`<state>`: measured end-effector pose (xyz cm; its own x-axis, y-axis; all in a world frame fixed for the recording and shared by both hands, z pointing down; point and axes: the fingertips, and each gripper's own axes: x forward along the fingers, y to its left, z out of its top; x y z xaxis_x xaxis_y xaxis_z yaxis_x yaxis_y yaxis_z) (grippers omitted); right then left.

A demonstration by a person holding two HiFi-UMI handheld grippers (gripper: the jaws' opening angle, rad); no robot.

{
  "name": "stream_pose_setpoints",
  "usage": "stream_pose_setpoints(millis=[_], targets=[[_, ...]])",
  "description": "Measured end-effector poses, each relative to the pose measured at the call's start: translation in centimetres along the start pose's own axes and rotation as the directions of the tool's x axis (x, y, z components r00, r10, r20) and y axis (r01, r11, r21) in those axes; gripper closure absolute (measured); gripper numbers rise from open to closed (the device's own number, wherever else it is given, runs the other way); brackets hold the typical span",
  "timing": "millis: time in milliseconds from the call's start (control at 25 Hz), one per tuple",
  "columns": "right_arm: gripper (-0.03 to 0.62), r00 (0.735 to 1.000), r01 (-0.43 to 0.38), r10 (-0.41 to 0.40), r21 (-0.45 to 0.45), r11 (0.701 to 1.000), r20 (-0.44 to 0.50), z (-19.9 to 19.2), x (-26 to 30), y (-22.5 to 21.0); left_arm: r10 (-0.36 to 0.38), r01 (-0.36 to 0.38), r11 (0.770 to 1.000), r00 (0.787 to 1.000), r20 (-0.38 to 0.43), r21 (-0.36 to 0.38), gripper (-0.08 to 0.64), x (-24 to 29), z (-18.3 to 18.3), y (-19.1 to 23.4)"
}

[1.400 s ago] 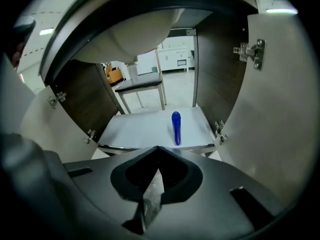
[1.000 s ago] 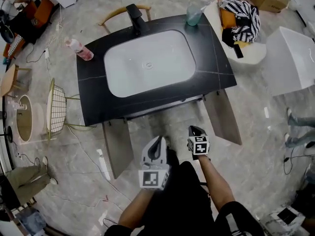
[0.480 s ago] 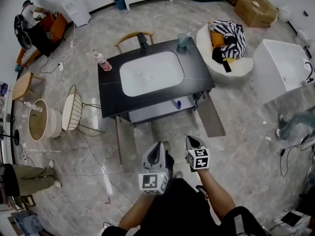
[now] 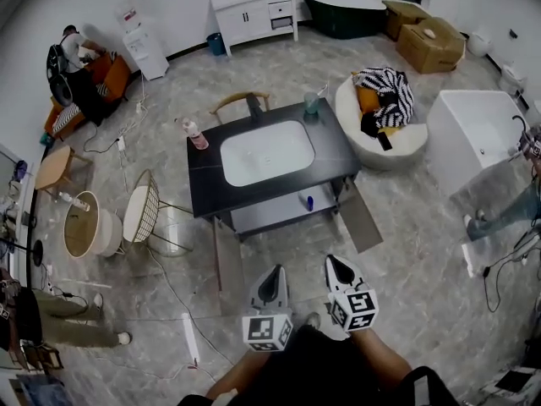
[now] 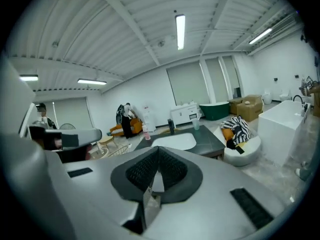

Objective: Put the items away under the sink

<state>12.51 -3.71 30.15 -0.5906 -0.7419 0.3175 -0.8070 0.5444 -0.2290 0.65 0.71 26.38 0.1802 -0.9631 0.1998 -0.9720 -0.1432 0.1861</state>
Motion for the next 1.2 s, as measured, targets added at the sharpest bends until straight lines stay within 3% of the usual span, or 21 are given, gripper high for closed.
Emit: stream_pose_setpoints(millis=[320, 1200], targets=[[0.581, 0.994, 0.006, -0.001, -0.046, 0.999, 0.108, 3.9, -4.6, 4.3, -0.051, 0.05, 0.998, 0.997, 0.054, 0.027, 0.545, -2.2, 3.2, -0.1], [0.581, 0.995, 0.032, -0.026, -0.06, 0.998, 0.093, 2.4, -4.7, 6.8, -0.076, 0.074, 0.996, 0.995, 0.059, 0.04, 0.545, -3.6, 2.0, 1.1]])
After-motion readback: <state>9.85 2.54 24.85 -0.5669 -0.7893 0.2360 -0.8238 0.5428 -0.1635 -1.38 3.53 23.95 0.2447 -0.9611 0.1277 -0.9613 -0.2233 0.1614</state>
